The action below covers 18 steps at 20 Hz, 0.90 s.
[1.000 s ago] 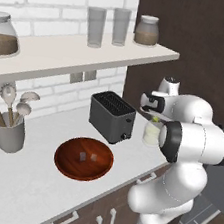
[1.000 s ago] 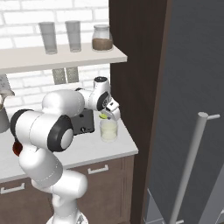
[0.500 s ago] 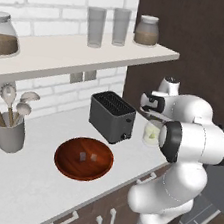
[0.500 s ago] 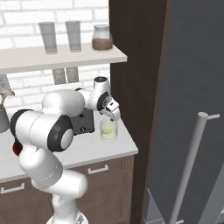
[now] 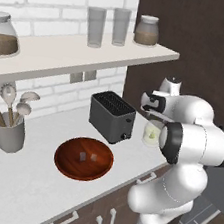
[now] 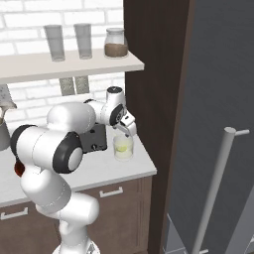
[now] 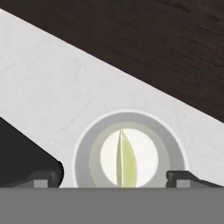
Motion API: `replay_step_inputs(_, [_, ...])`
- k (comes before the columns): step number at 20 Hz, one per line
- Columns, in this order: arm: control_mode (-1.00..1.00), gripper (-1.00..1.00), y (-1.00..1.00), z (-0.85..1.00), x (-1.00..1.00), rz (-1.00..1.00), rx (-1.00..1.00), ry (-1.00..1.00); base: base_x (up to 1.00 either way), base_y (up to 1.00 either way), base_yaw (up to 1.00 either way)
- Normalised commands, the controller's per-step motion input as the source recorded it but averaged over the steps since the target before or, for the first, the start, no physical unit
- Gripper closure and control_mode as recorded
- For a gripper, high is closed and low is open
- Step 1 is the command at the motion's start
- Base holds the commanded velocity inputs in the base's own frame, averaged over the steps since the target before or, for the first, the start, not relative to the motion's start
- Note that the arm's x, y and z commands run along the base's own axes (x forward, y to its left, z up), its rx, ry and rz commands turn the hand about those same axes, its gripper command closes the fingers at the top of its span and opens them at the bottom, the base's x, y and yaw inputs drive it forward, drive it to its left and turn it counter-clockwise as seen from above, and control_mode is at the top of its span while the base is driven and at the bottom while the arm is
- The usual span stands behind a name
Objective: Grab a lemon wedge from the fridge and one ice cube from the ice bowl, and put them in the glass of lemonade.
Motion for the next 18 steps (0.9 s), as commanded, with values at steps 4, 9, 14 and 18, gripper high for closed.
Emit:
replay_step_inputs(4, [-1.00,-1.00,-0.06,0.00,-0.20,-0.02,0.05,-0.07,0.00,0.00,0.00])
replay_step_inputs(9, [-1.00,-1.00,-0.28,0.00,-0.16,-0.08,0.05,-0.01,0.00,0.00,0.00])
replay_step_inputs(14, [-1.00,-1.00,-0.10,0.04,-0.09,-0.05,0.03,0.00,0.00,0.00,0.00])
replay_step_inputs(18, [-1.00,-1.00,0.01,0.11,-0.29,0.00,0.01,-0.02,0.00,0.00,0.00])
